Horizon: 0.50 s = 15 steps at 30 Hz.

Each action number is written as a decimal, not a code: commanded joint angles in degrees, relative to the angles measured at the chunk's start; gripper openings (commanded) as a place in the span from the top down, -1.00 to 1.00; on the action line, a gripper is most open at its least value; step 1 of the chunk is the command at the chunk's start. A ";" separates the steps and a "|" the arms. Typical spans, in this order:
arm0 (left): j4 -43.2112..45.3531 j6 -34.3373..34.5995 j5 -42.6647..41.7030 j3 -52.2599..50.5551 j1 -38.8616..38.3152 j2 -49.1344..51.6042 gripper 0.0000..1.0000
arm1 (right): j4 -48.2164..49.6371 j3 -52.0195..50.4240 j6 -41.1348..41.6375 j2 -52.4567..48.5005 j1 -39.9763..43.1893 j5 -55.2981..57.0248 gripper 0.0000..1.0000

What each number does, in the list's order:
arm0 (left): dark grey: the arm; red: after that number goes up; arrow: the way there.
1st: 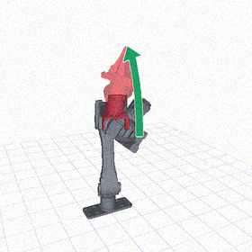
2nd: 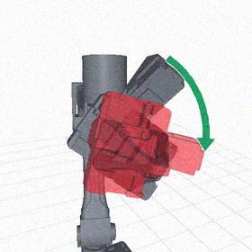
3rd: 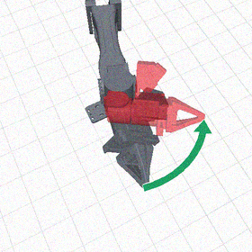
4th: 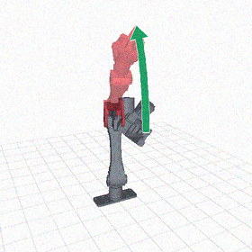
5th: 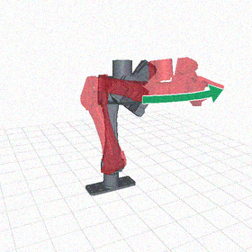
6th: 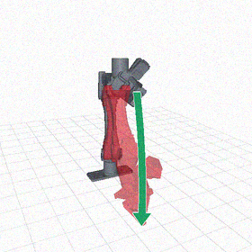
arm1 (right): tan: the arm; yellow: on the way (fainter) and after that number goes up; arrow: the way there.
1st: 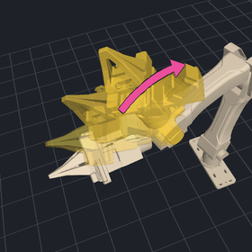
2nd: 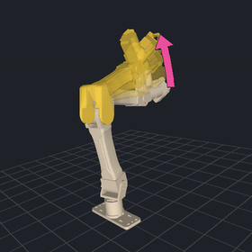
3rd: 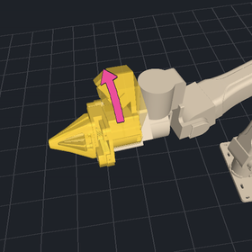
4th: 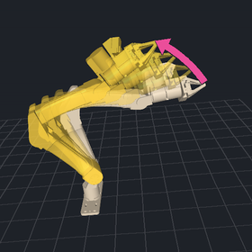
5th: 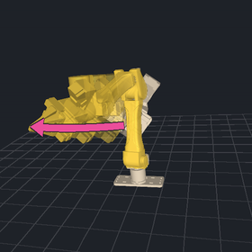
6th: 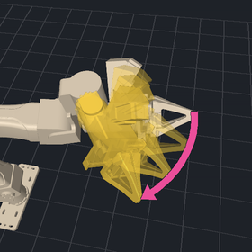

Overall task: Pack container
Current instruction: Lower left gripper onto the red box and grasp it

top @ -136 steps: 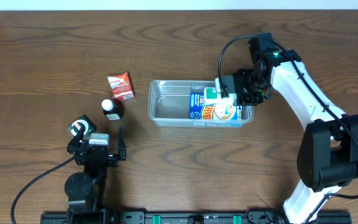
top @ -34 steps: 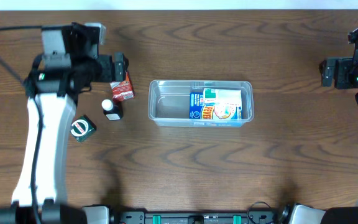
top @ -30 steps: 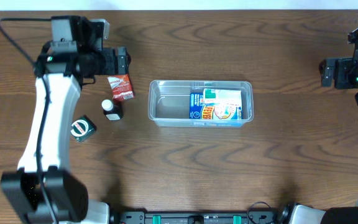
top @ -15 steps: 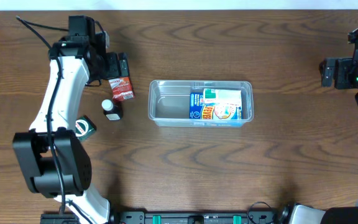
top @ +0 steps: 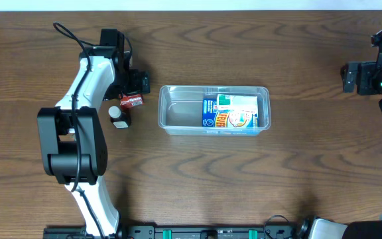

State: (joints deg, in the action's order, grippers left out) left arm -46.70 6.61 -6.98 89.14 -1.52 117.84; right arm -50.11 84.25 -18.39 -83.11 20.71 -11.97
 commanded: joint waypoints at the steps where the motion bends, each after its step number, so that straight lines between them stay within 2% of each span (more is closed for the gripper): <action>1: 0.13 2.36 4.28 1.20 0.24 -0.26 -0.98 | -0.07 0.44 0.79 -0.09 0.63 -0.24 -0.98; 15: 2.05 6.01 4.68 1.20 0.20 4.07 -0.99 | -0.07 0.44 0.79 -0.09 0.63 -0.24 -0.98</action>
State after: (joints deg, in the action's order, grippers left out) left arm -44.56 11.20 -3.38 89.19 -1.52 120.01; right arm -50.11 84.25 -18.39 -83.11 20.71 -11.94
